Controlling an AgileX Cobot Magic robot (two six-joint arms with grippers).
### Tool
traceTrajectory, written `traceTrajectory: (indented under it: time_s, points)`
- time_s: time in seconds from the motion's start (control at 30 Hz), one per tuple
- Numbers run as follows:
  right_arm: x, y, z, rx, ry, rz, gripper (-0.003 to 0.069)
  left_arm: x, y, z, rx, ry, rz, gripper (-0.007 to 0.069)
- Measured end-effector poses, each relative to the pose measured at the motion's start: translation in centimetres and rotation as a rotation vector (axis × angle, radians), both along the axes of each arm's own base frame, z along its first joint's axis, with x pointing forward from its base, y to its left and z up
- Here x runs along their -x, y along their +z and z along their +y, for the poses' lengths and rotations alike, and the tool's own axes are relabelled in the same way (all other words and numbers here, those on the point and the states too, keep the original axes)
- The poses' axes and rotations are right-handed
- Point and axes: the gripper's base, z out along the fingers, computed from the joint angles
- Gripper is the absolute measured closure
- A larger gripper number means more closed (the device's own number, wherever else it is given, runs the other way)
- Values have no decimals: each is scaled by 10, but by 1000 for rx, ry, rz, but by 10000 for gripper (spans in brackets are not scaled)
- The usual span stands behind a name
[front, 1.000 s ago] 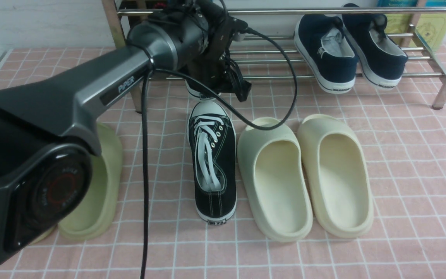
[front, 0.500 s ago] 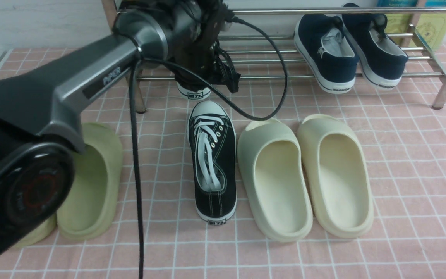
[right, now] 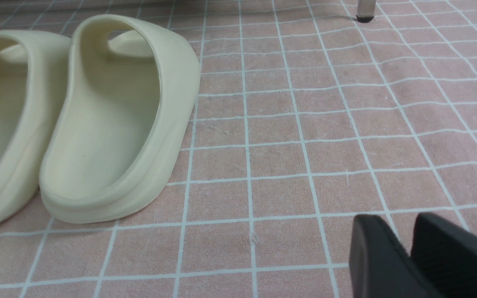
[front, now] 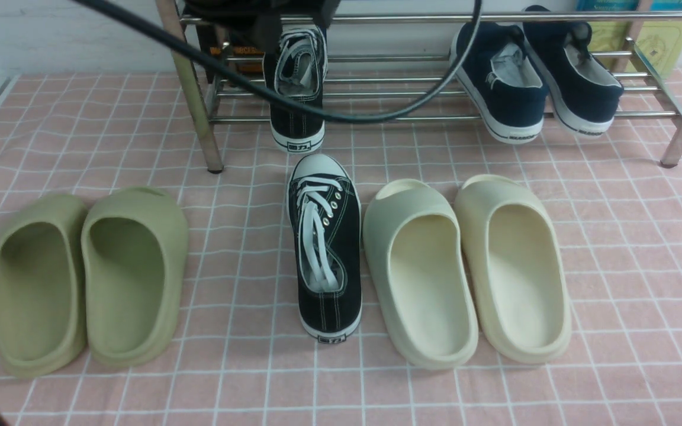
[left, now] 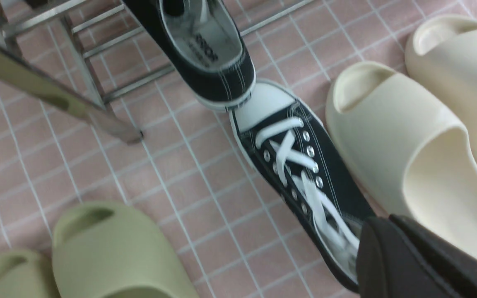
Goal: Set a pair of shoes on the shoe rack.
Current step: Use the left arm to grab the shoe closest to it
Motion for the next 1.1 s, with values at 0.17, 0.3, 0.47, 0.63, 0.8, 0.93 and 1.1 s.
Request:
traceTrajectory:
  time_s: [0.17,0.3,0.47,0.63,0.8,0.93,1.1]
  points:
    - [0,0,0,0,0,0,499,-3,-63,-6,92,106,92,595]
    - [0,0,0,0,0,0,494,-12,-119,-12,121,162,148,564]
    - [0,0,0,0,0,0,484,-24,-163,-21,101,184,211,354]
    - [0,0,0,0,0,0,482,-28,-181,-27,112,199,269,98]
    - [0,0,0,0,0,0,475,-33,-203,-33,117,215,334,-24]
    - [0,0,0,0,0,0,469,-35,-217,-38,134,231,383,17]
    - [0,0,0,0,0,0,461,-39,-229,-41,137,237,396,187]
